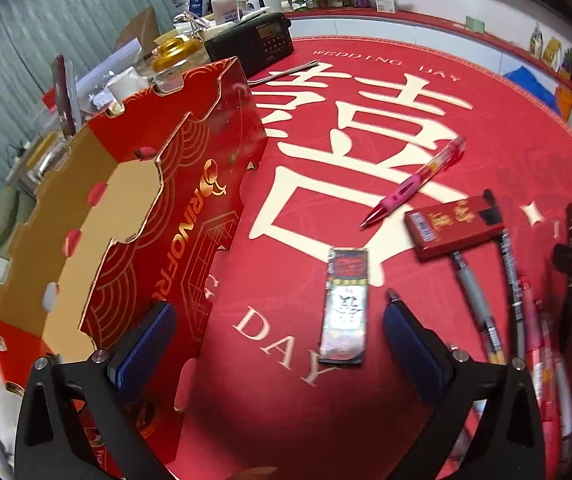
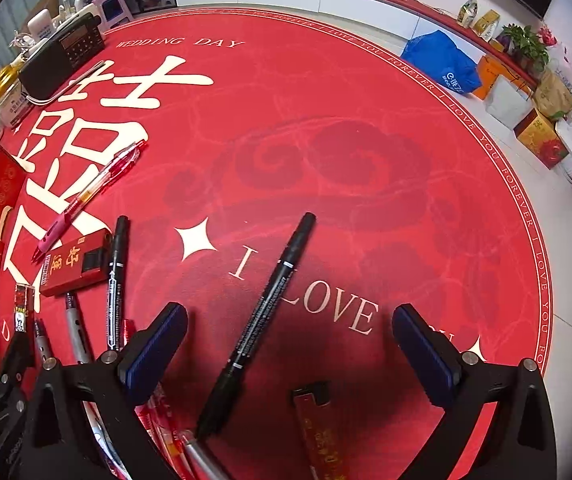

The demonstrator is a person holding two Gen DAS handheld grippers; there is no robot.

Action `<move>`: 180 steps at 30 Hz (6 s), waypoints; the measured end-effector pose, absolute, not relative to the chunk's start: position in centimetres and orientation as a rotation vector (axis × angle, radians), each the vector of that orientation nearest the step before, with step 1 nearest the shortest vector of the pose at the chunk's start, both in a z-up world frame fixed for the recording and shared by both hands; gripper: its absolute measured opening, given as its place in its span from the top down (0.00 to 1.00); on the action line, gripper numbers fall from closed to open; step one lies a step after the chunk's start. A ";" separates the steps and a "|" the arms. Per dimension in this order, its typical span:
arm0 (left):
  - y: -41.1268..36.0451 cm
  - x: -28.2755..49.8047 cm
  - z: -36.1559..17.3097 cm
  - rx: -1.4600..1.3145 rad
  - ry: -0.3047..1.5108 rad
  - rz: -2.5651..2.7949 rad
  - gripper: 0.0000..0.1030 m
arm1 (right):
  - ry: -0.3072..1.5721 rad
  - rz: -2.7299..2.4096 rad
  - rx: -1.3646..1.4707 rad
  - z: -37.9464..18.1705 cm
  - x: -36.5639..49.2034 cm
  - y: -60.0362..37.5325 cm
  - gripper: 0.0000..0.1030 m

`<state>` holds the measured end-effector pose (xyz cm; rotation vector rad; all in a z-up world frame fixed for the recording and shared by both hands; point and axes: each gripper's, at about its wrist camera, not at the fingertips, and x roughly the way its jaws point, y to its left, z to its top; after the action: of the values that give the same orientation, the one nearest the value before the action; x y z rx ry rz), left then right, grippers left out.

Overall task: Organize rigid objects
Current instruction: 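Close the left tool on the printed card while the right tool grasps the black marker, then carry the card and the marker in both tools over the cardboard box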

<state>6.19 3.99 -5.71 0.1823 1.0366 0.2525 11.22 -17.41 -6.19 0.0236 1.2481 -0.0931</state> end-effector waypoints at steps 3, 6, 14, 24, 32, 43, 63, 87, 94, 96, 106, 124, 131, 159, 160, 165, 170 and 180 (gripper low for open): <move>4.1 6.0 -6.2 0.210 1.046 0.267 0.00 | 1.245 -0.090 0.020 -6.1 11.1 -17.3 0.00; 4.1 6.0 -6.2 0.208 1.047 0.260 0.00 | 1.248 -0.079 0.021 -6.3 11.2 -17.0 0.00; 2.8 6.9 -6.8 0.190 1.030 0.223 0.00 | 1.267 -0.063 0.016 -7.1 11.3 -16.4 0.00; 4.9 6.8 -7.3 -0.021 1.044 0.208 0.00 | 1.260 -0.039 0.023 -7.1 11.1 -16.7 0.00; 5.6 6.5 -7.6 -0.109 1.040 0.196 0.00 | 1.258 -0.057 0.033 -7.1 10.7 -16.7 0.00; 5.6 6.3 -7.6 -0.116 1.015 0.206 0.00 | 1.253 -0.058 0.032 -6.9 10.6 -16.8 0.00; 5.6 5.2 -5.7 -0.203 1.086 0.017 0.75 | 1.214 0.133 0.163 -5.4 8.4 -17.1 0.90; 0.5 -2.1 0.3 0.007 0.880 -0.021 0.75 | 0.975 0.173 0.286 0.3 -0.4 -19.8 0.90; 0.4 -3.4 1.2 0.010 0.848 -0.020 0.75 | 0.968 0.154 0.305 0.5 -1.8 -20.5 0.90; 0.5 -3.8 1.4 0.014 0.840 -0.014 0.75 | 0.964 0.153 0.309 0.5 -2.1 -20.5 0.90; 2.8 -4.9 3.1 -0.014 0.796 0.040 0.75 | 0.932 0.196 0.266 2.5 -2.4 -18.0 0.90; 13.0 -4.7 6.9 -0.114 0.721 0.254 0.75 | 0.885 0.451 0.127 7.1 0.7 -6.3 0.90; 17.4 -4.1 8.1 -0.143 0.698 0.352 0.75 | 0.880 0.586 0.066 8.3 2.2 0.1 0.90; 26.0 3.5 4.3 -0.192 0.816 0.479 0.75 | 0.967 0.693 -0.041 5.7 9.0 12.4 0.90; 26.1 3.7 4.2 -0.194 0.820 0.477 0.75 | 0.972 0.690 -0.043 5.6 9.2 12.5 0.90; 26.2 5.0 3.5 -0.193 0.843 0.465 0.75 | 0.994 0.673 -0.048 4.7 10.2 12.8 0.90; 26.3 5.9 2.7 -0.197 0.870 0.455 0.75 | 1.022 0.660 -0.047 3.8 11.0 13.1 0.90; 26.7 7.1 1.5 -0.211 0.923 0.436 0.75 | 1.053 0.648 -0.066 2.5 12.1 13.9 0.90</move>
<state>7.11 26.67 1.49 -0.2110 0.9229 0.4360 12.12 13.87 2.46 -0.0659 1.0526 0.6482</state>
